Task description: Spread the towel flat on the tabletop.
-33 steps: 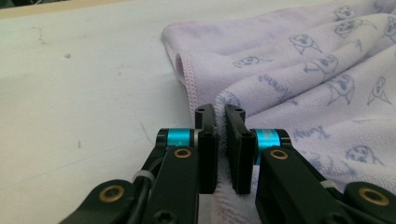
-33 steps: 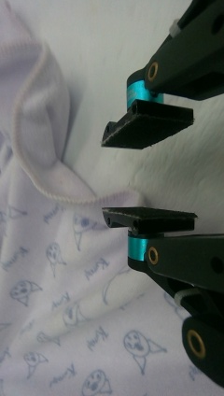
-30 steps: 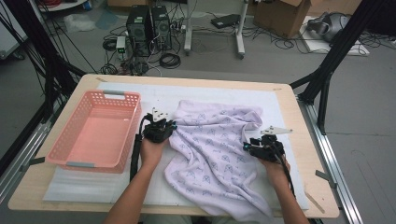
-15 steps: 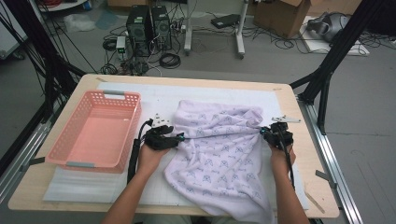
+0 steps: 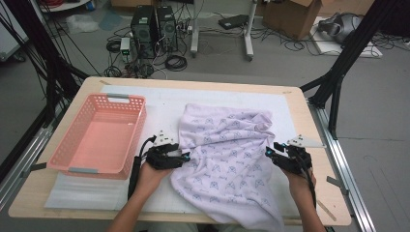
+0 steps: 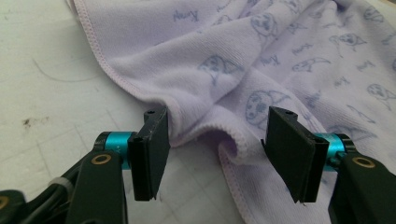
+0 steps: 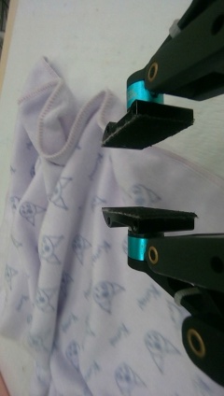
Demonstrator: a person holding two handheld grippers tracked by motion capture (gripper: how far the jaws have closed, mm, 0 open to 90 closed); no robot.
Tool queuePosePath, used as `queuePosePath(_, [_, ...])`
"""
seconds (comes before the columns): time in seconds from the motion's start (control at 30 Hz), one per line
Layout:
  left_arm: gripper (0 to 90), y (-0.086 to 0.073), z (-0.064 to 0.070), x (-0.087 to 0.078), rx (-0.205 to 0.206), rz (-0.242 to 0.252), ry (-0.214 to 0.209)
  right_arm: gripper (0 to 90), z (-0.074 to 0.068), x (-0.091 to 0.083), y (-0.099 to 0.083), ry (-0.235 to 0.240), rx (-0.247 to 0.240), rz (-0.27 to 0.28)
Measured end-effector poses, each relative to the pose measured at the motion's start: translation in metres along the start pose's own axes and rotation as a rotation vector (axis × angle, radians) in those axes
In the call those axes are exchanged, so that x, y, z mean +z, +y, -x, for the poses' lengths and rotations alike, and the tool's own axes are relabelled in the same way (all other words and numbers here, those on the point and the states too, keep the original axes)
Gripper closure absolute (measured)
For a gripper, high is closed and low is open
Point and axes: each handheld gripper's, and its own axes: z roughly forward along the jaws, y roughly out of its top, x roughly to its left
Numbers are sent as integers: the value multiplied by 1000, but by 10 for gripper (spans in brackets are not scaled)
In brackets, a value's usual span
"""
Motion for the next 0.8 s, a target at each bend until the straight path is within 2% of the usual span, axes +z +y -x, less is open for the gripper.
queuePosePath(0.2, [394, -6, 1, -12, -7, -15, -1, 529, -2, -15, -14, 26, 25, -13])
queuePosePath(0.27, [394, -11, 2, -13, -12, -32, -9, 524, -4, -19, -16, 27, 30, -7])
queuePosePath(0.37, [394, -12, 4, -9, -17, -52, -35, 511, -4, -20, -20, 38, 41, -26])
queuePosePath(0.43, [398, -12, 7, -4, 5, -77, -41, 510, -2, -18, -23, 43, 53, -46])
queuePosePath(0.47, [397, -12, 9, -4, 18, -78, -29, 511, -1, -16, -24, 45, 58, -54])
queuePosePath(0.5, [417, -12, 10, -3, 35, -83, -24, 512, 0, -12, -27, 48, 53, -67])
queuePosePath(0.57, [528, -12, 15, -3, 72, -89, 26, 517, 2, -3, -31, 68, 59, -109])
queuePosePath(0.6, [650, -12, 17, -3, 92, -91, 40, 527, 1, 1, -33, 77, 57, -131])
queuePosePath(0.63, [714, -12, 17, -2, 98, -90, 39, 544, 1, 5, -34, 82, 53, -147])
queuePosePath(0.67, [842, -11, 16, -2, 90, -95, 15, 556, -1, 8, -34, 90, 48, -163])
queuePosePath(0.7, [855, -11, 16, -1, 83, -95, 14, 605, -4, 10, -33, 77, 31, -163])
queuePosePath(0.77, [860, -8, 13, 0, 69, -80, 36, 802, -7, 13, -30, 67, -10, -178])
queuePosePath(0.8, [862, -5, 9, 0, 46, -61, 48, 854, -7, 15, -28, 84, -24, -184])
